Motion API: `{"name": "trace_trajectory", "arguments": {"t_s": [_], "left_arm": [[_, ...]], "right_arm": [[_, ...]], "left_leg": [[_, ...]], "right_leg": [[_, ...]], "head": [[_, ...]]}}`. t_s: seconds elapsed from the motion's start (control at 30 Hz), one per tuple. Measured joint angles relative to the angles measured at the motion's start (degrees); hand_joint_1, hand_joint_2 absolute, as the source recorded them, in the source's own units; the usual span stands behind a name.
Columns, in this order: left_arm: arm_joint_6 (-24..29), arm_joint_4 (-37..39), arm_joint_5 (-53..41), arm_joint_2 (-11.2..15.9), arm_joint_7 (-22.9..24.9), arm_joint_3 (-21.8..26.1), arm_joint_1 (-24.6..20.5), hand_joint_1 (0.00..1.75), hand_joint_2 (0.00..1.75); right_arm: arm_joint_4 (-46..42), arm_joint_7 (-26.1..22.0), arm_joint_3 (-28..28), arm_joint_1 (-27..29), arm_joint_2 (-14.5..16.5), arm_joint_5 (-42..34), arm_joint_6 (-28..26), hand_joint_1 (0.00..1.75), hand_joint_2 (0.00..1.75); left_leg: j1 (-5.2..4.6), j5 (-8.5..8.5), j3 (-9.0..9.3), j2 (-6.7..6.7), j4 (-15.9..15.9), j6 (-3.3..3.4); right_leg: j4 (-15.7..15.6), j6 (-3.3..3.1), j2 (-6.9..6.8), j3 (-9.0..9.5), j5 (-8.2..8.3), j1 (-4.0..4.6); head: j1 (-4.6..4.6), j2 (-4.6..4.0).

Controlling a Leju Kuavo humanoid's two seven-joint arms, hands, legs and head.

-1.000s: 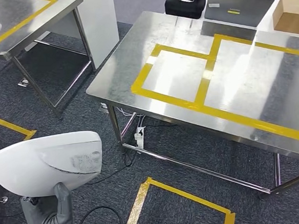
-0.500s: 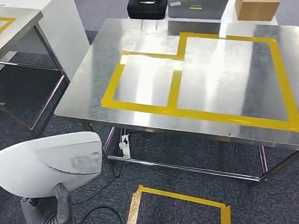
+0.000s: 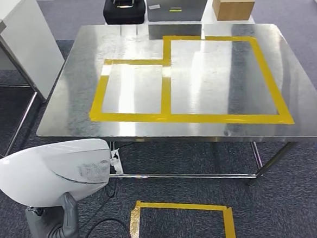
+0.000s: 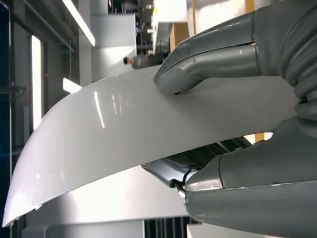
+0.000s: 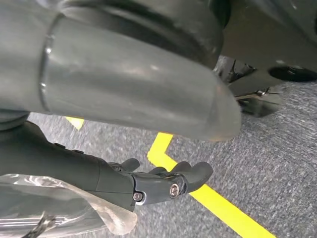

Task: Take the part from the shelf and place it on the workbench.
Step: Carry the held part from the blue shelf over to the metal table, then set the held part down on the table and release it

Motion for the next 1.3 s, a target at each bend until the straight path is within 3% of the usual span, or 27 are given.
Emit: {"name": "trace_trajectory", "arguments": {"t_s": [0.03, 0.07, 0.1, 0.13, 0.2, 0.23, 0.27, 0.33, 0.37, 0.43, 0.5, 0.53, 0.57, 0.6, 0.7, 0.77, 0.83, 0.9, 0.93, 1.0, 1.07, 1.1, 1.13, 1.2, 1.23, 1.3], "left_arm": [[0.0, 0.0, 0.0, 0.0, 0.0, 0.0, 0.0, 1.75, 1.75], [0.0, 0.0, 0.0, 0.0, 0.0, 0.0, 0.0, 1.75, 1.75], [0.0, 0.0, 0.0, 0.0, 0.0, 0.0, 0.0, 1.75, 1.75], [0.0, 0.0, 0.0, 0.0, 0.0, 0.0, 0.0, 1.75, 1.75], [0.1, 0.0, 0.0, 0.0, 0.0, 0.0, 0.0, 1.75, 1.75], [0.1, 0.0, -0.1, 0.0, -0.1, 0.0, -0.1, 1.75, 1.75], [0.2, 0.0, -0.1, 0.0, -0.1, -0.1, -0.1, 1.75, 1.75], [0.2, 0.0, -0.1, 0.0, -0.1, -0.1, -0.2, 1.75, 1.75], [0.2, 0.0, -0.1, 0.0, -0.1, -0.1, -0.2, 1.75, 1.75], [0.3, 0.0, -0.1, 0.0, -0.2, -0.1, -0.2, 1.75, 1.75], [0.3, 0.0, -0.1, 0.1, -0.2, -0.1, -0.1, 1.75, 1.75], [0.4, 0.0, -0.1, 0.1, -0.2, -0.1, -0.1, 1.75, 1.75], [0.4, 0.0, -0.1, 0.2, -0.2, -0.1, 0.0, 1.75, 1.75], [0.4, 0.0, -0.1, 0.2, -0.1, -0.1, 0.0, 1.75, 1.75], [0.6, 0.0, -0.2, 0.3, -0.1, -0.1, -0.1, 1.75, 1.75], [0.8, 0.0, -0.3, 0.3, -0.2, -0.1, -0.2, 1.75, 1.75], [0.9, 0.0, -0.4, 0.2, -0.2, -0.1, -0.3, 1.75, 1.75], [0.9, 0.0, -0.5, 0.2, -0.2, -0.1, -0.4, 1.75, 1.75], [1.0, 0.0, -0.6, 0.1, -0.3, -0.1, -0.4, 1.75, 1.75], [1.0, 0.0, -0.6, 0.0, -0.3, -0.2, -0.3, 1.75, 1.75], [1.1, 0.0, -0.5, 0.0, -0.5, -0.1, -0.2, 1.75, 1.75], [1.2, 0.0, -0.5, 0.0, -0.6, -0.1, -0.2, 1.75, 1.75], [1.3, 0.0, -0.5, 0.0, -0.7, -0.1, -0.2, 1.75, 1.75], [1.6, 0.0, -0.5, -0.1, -0.9, 0.0, -0.2, 1.75, 1.75], [1.7, 0.0, -0.5, -0.2, -0.9, 0.0, -0.2, 1.75, 1.75], [1.8, 0.0, -0.5, -0.3, -1.1, 0.0, -0.3, 1.75, 1.75]], "right_arm": [[0.0, 0.0, -0.1, 0.0, 0.0, 0.0, 0.0, 0.0, 0.0], [0.0, 0.0, -0.1, 0.1, 0.0, 0.0, 0.0, 0.0, 0.0], [0.0, 0.0, -0.2, 0.1, 0.0, 0.1, 0.0, 0.0, 0.0], [0.0, 0.0, -0.3, 0.2, 0.0, 0.1, 0.0, 0.0, 0.0], [0.0, -0.1, -0.4, 0.1, 0.0, 0.2, 0.0, 0.0, 0.0], [0.0, -0.1, -0.4, 0.0, 0.0, 0.3, 0.0, 0.0, 0.0], [0.0, -0.2, -0.4, 0.0, 0.0, 0.3, 0.0, 0.0, 0.0], [0.0, -0.2, -0.4, 0.0, 0.0, 0.4, -0.1, 0.0, 0.0], [0.0, -0.2, -0.4, 0.1, 0.0, 0.4, -0.1, 0.0, 0.0], [0.0, -0.2, -0.4, 0.1, 0.0, 0.4, -0.1, 0.0, 0.0], [0.0, -0.2, -0.4, -0.1, 0.0, 0.3, -0.1, 0.0, 0.0], [0.0, -0.2, -0.4, -0.1, 0.0, 0.3, -0.1, 0.0, 0.0], [0.0, -0.2, -0.4, -0.1, 0.0, 0.3, -0.1, 0.0, 0.0], [0.0, -0.2, -0.4, 0.0, 0.0, 0.3, -0.1, 0.0, 0.0], [0.0, -0.3, -0.4, 0.1, 0.0, 0.7, -0.1, 0.0, 0.0], [0.0, -0.5, -0.4, 0.1, 0.1, 1.3, -0.3, 0.0, 0.0], [0.0, -0.6, -0.3, 0.3, 0.1, 1.8, -0.4, 0.0, 0.0], [0.0, -0.8, -0.3, 0.3, 0.1, 2.1, -0.3, 0.0, 0.0], [0.0, -0.8, -0.3, 0.3, 0.1, 2.1, -0.3, 0.0, 0.0], [0.0, -0.9, -0.3, 0.0, 0.0, 2.2, -0.3, 0.0, 0.0], [0.0, -0.9, -0.3, 0.0, 0.0, 2.3, -0.3, 0.0, 0.0], [0.0, -0.9, -0.3, 0.1, 0.0, 2.4, -0.3, 0.0, 0.0], [0.0, -0.9, -0.3, 0.1, 0.0, 2.4, -0.3, 0.0, 0.0], [0.0, -0.9, -0.2, 0.1, 0.0, 2.6, -0.3, 0.0, 0.0], [0.0, -0.9, -0.2, 0.0, 0.0, 2.6, -0.3, 0.0, 0.0], [0.0, -0.9, -0.1, 0.0, 0.1, 2.7, -0.3, 0.0, 0.0]], "left_leg": [[-0.09, -0.09, 0.01, 0.86, 0.0, 0.08], [-0.15, -0.18, 0.04, 1.64, 0.0, 0.1], [-0.18, -0.28, 0.13, 2.33, 0.0, 0.07], [-0.2, -0.4, 0.28, 2.99, 0.0, -0.01], [-0.4, -0.72, 0.65, 4.03, 0.0, -0.41], [-0.52, -0.84, 0.8, 4.45, 0.1, -0.68], [-0.62, -0.92, 0.91, 4.84, 0.1, -0.96], [-0.63, -1.03, 1.18, 5.47, -0.1, -1.61], [-0.56, -1.39, 1.29, 5.0, 0.1, -1.97], [-0.32, -3.73, 0.25, 2.64, 3.3, -2.59], [-0.18, -7.32, -3.05, 0.61, 10.7, -2.87], [-0.18, -8.37, -4.74, 0.29, 14.1, -2.96], [-0.18, -8.31, -5.74, 0.17, 15.8, -2.99], [-0.18, -7.06, -5.76, 0.05, 15.2, -2.93], [-0.18, -0.73, -1.76, -1.05, 4.6, -2.22], [-0.33, 0.31, -0.37, -1.75, 0.7, -1.68], [-0.46, 0.24, -0.39, -1.82, 0.2, -1.15], [-0.26, 0.55, -0.16, -1.47, -0.4, -0.4], [-0.09, 0.69, -0.05, -1.21, -0.6, -0.08], [-0.04, 0.73, -0.05, -0.56, -0.8, 0.24], [-0.03, 0.69, -0.09, 0.07, -0.8, 0.25], [-0.01, 0.65, -0.07, 0.26, -0.7, 0.19], [0.02, 0.59, -0.01, 0.39, -0.7, 0.09], [-0.03, 0.34, 0.12, 0.51, -0.5, -0.38], [-0.13, 0.22, 0.14, 0.54, -0.4, -0.71], [-0.36, 0.2, 0.14, 0.6, -0.3, -1.42]], "right_leg": [[2.8, 0.12, -0.41, -1.43, -0.87, -0.03], [3.7, 0.19, -0.62, -1.85, -0.62, -0.04], [2.2, 0.17, -0.85, -1.07, 0.7, -0.03], [-1.4, 0.04, -1.42, 0.86, 2.72, 0.0], [-9.3, -0.51, -3.66, 5.1, 5.78, 0.29], [-11.6, -0.81, -4.37, 6.35, 6.48, 0.44], [-12.4, -1.08, -4.6, 6.72, 6.59, 0.58], [-12.5, -1.6, -3.4, 6.68, 6.82, 0.52], [-12.7, -1.91, -2.86, 6.84, 6.99, 0.38], [-13.1, -2.49, -1.68, 7.41, 7.35, 0.03], [-13.2, -2.72, -0.27, 7.47, 7.45, -0.02], [-13.1, -2.76, 0.57, 7.5, 7.44, -0.01], [-13.1, -2.77, 1.43, 7.55, 7.42, 0.01], [-13.1, -2.77, 2.32, 7.63, 7.39, 0.02], [-12.7, -2.59, 4.32, 7.77, 7.12, 0.09], [-12.5, -2.07, 5.03, 7.39, 7.01, 0.11], [-12.6, -1.35, 5.25, 6.94, 7.02, -0.04], [-11.6, -0.78, 3.71, 6.25, 6.15, -0.03], [-9.6, -0.56, 2.46, 5.23, 4.92, 0.02], [-2.4, -0.17, 0.21, 1.77, 1.23, -0.05], [3.5, 0.16, -0.41, -1.1, -0.7, -0.24], [3.5, 0.27, -0.51, -1.03, 0.01, -0.36], [1.0, 0.32, -0.64, 0.25, 1.69, -0.48], [-7.1, 0.35, -1.2, 4.55, 5.23, -0.58], [-10.2, 0.16, -1.37, 6.3, 6.14, -0.55], [-12.4, -0.41, -1.42, 7.59, 6.23, -0.36]], "head": [[0.01, 0.0], [0.03, 0.0], [0.06, 0.0], [0.06, 0.0], [0.09, 0.0], [0.07, 0.0], [0.05, 0.0], [0.01, 0.0], [-0.02, 0.0], [-0.28, 0.0], [-0.56, 0.0], [-0.59, 0.0], [-0.6, 0.0], [-0.59, 0.0], [-0.68, 0.0], [-0.73, 0.0], [-0.67, 0.0], [-0.52, 0.0], [-0.4, 0.0], [-0.17, 0.0], [-0.11, 0.0], [-0.1, 0.0], [-0.08, 0.0], [-0.06, 0.0], [-0.06, 0.0], [-0.09, 0.0]]}}
